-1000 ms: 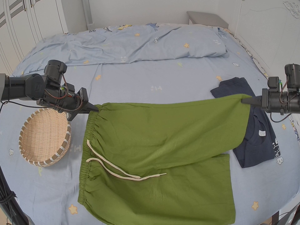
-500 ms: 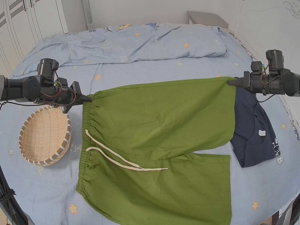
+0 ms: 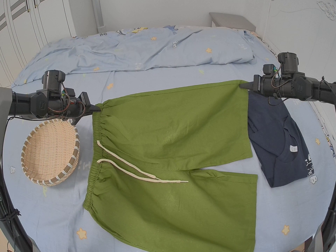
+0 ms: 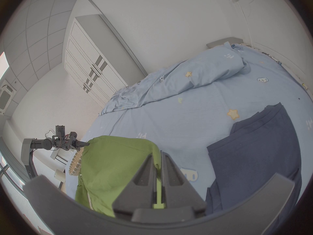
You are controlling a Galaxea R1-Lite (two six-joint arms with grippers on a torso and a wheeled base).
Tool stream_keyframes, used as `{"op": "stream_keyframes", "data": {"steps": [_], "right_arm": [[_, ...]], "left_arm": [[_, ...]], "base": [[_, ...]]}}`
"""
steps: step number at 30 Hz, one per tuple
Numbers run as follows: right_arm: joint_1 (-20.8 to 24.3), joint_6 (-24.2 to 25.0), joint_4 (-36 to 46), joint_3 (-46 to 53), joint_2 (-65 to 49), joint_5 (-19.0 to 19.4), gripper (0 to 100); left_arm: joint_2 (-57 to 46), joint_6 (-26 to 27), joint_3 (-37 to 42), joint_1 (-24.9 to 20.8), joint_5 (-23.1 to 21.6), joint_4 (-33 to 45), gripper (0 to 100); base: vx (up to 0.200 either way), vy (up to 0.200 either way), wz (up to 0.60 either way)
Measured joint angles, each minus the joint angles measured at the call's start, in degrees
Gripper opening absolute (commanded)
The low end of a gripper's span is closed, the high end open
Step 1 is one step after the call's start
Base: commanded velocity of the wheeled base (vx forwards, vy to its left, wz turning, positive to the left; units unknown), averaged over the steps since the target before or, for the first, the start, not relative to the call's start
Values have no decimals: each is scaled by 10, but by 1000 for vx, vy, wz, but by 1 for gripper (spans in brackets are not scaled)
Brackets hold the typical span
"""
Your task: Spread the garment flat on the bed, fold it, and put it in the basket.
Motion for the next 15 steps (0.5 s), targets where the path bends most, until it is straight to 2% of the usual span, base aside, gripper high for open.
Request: {"op": "stream_keyframes", "data": {"steps": [8,9,15], "right_arm": [[10,5,11,-35,44,-18,0],[10,5,15,-38,47,-21,100],[15,9,27,-60,69,-26,100]], "left_arm": [[27,-2,-20,3,1,-2,0],[29,-2,-22,3,1,-2,100],[40,-1,-29,4,1,-3,100]], "base": [[0,0,0],[0,0,0],[0,0,0]]}}
